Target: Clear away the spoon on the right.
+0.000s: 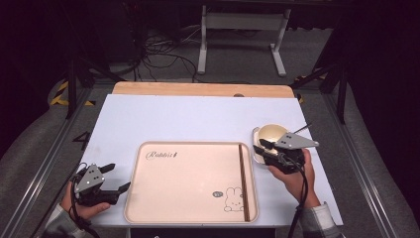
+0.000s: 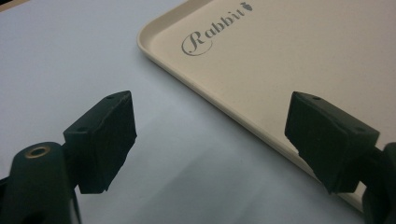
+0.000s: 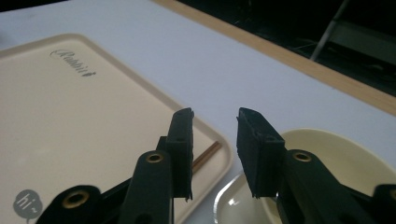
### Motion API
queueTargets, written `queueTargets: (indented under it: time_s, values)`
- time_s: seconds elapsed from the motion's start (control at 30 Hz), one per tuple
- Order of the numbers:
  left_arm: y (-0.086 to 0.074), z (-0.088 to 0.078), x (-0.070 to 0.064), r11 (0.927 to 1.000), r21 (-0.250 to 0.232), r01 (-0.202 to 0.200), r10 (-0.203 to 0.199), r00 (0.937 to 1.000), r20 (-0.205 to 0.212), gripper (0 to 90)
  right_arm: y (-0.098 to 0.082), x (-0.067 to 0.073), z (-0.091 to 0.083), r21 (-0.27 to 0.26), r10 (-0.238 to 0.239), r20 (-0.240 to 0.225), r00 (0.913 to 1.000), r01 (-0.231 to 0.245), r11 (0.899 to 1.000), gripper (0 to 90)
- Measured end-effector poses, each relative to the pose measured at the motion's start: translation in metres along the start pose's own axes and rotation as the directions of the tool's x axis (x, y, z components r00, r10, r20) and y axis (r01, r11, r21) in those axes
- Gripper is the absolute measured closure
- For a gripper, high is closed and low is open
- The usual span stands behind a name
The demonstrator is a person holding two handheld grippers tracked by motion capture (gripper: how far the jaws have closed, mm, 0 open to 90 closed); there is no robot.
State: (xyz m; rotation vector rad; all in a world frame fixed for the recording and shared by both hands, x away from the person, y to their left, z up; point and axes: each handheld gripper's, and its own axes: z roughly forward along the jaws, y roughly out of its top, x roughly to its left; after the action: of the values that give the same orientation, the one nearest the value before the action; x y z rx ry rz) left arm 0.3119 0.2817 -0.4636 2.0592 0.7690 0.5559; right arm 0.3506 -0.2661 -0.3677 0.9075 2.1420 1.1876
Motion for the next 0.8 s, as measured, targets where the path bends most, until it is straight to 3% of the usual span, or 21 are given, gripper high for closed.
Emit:
queueTargets:
  time_s: [0.13, 0.2, 0.3, 0.4, 0.47, 0.7, 0.8]
  values:
    - [0.0, 0.001, 0.0, 0.9999, 0.012, -0.009, 0.009, 1.0, 0.001, 17.3, -0.002, -0.022, -0.026, -0.048, 0.044, 0.077, 0.9961, -0.04, 0.998, 64.4]
    - [0.0, 0.0, 0.0, 1.0, 0.005, -0.005, 0.005, 1.0, 0.0, 17.3, -0.004, -0.033, -0.037, -0.062, 0.067, 0.126, 0.9898, -0.06, 0.996, 63.8]
    - [0.0, 0.0, 0.0, 1.0, 0.004, -0.003, 0.003, 1.0, -0.002, 17.3, -0.008, -0.045, -0.049, -0.082, 0.106, 0.153, 0.9824, -0.094, 0.992, 62.1]
    - [0.001, 0.001, -0.001, 0.9999, 0.008, -0.008, 0.008, 1.0, 0.0, 17.3, -0.015, -0.06, -0.062, -0.097, 0.148, 0.204, 0.9677, -0.13, 0.987, 62.1]
    - [0.002, 0.002, 0.0, 0.9999, 0.006, -0.012, 0.012, 0.9999, -0.001, 17.3, -0.021, -0.07, -0.068, -0.107, 0.195, 0.234, 0.9524, -0.174, 0.979, 62.1]
    - [0.002, 0.004, 0.0, 0.9999, 0.009, -0.01, 0.01, 0.9999, 0.005, 17.3, -0.041, -0.093, -0.067, -0.086, 0.277, 0.265, 0.9236, -0.264, 0.961, 58.8]
    - [0.002, 0.003, 0.0, 0.9999, 0.006, -0.008, 0.008, 1.0, 0.003, 17.3, -0.049, -0.1, -0.056, -0.075, 0.325, 0.231, 0.9172, -0.316, 0.946, 56.9]
